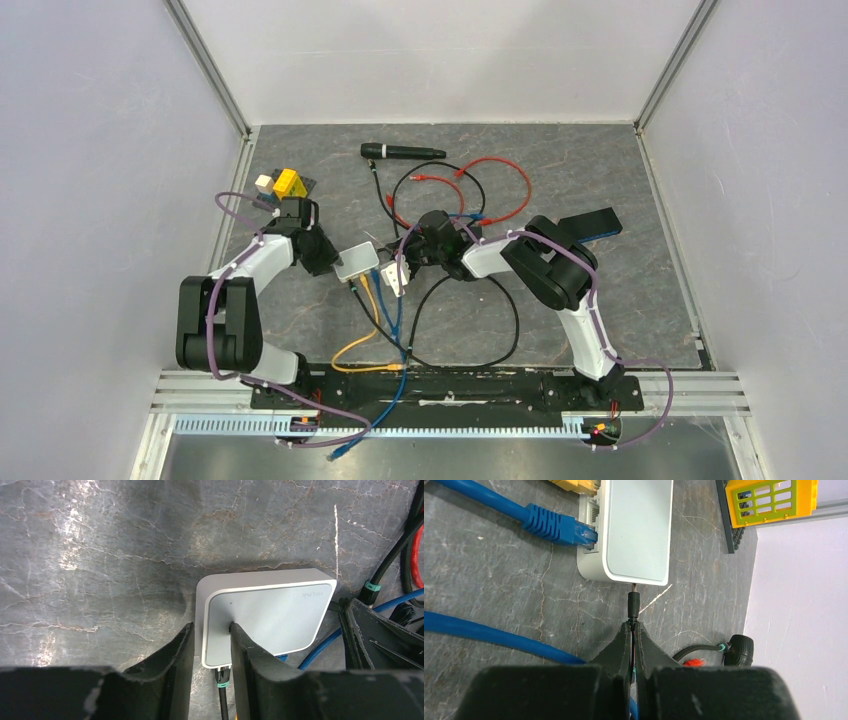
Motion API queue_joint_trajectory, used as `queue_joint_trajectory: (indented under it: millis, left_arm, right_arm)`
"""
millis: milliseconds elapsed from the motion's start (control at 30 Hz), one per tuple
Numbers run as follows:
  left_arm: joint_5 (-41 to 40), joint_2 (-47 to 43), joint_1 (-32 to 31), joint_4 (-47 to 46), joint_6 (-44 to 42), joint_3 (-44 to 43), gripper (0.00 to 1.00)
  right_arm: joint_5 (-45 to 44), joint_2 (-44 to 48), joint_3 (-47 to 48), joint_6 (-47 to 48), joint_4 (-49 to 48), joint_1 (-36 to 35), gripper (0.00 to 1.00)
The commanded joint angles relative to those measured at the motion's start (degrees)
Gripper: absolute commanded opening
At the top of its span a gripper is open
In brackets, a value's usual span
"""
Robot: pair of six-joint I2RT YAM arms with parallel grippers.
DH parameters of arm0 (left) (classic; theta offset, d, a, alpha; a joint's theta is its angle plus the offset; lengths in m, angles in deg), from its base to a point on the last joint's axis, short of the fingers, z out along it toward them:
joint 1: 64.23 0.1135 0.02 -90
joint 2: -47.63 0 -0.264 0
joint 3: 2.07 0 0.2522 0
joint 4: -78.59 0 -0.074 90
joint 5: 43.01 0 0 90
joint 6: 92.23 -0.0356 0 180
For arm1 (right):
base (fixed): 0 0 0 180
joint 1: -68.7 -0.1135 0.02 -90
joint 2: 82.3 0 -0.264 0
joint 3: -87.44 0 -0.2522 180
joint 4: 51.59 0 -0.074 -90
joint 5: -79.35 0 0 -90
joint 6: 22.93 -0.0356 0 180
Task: Insert the plug into the switch port
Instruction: Insert the connector into the switch port.
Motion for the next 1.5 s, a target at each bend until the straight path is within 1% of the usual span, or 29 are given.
queue_joint_trajectory:
  millis: [0, 100, 200, 433, 533, 600, 733, 833, 1033, 1267, 1400, 1467]
  left_arm:
    - [0.9, 1.7, 0.5, -2.5, -1.4, -0.2, 0.36]
    - [1.4, 3.3, 0.8, -2.9, -3.7, -1.2, 0.33]
    - [4.7, 5.9, 0.8, -3.4, -6.0, -2.9, 0.29]
    - [12.0, 12.0, 0.8, -5.2, -11.8, -7.4, 0.27]
    - [12.0, 13.8, 0.8, -4.4, -14.8, -9.2, 0.27]
    - [10.6, 14.7, 0.7, -3.1, -17.0, -10.6, 0.26]
    - [6.1, 15.9, 0.7, -0.1, -21.4, -13.7, 0.26]
    - [5.3, 16.4, 0.7, -0.8, -24.7, -15.6, 0.29]
    - [11.5, 21.0, 0.6, -1.0, -28.8, -19.8, 0.31]
    - [12.3, 22.5, 0.3, -2.4, -30.5, -19.4, 0.31]
    - [12.8, 22.7, -0.3, -2.5, -32.3, -20.1, 0.3]
    - [12.9, 23.1, -0.7, -2.5, -32.9, -20.4, 0.3]
  right_arm:
    - [2.2, -1.6, 1.8, 2.8, 5.8, -0.6, 0.0]
    - [3.1, -1.5, 2.3, 3.2, 7.0, -0.6, 0.0]
    - [4.1, -1.5, 2.9, 3.2, 8.0, -0.6, 0.0]
    - [5.0, -1.2, 2.8, 2.1, 7.3, 0.0, 0.0]
    - [3.7, -1.0, 1.3, 0.7, 4.2, 0.4, 0.0]
    - [2.8, -0.6, 0.0, -0.2, 1.9, 1.0, 0.0]
    - [0.3, 0.4, -1.4, 1.2, 2.0, 2.6, 0.0]
    - [1.5, 1.2, -2.2, 2.2, 1.8, 3.6, 0.0]
    - [2.8, 0.1, -1.2, 2.9, 2.2, 3.7, 0.0]
    - [1.1, -1.6, 0.6, 4.1, 2.6, 4.0, 0.0]
    - [-2.6, -2.2, -0.4, 3.8, -2.9, 4.0, 0.0]
    - [-3.5, -2.8, 0.2, 3.9, -3.6, 4.1, 0.0]
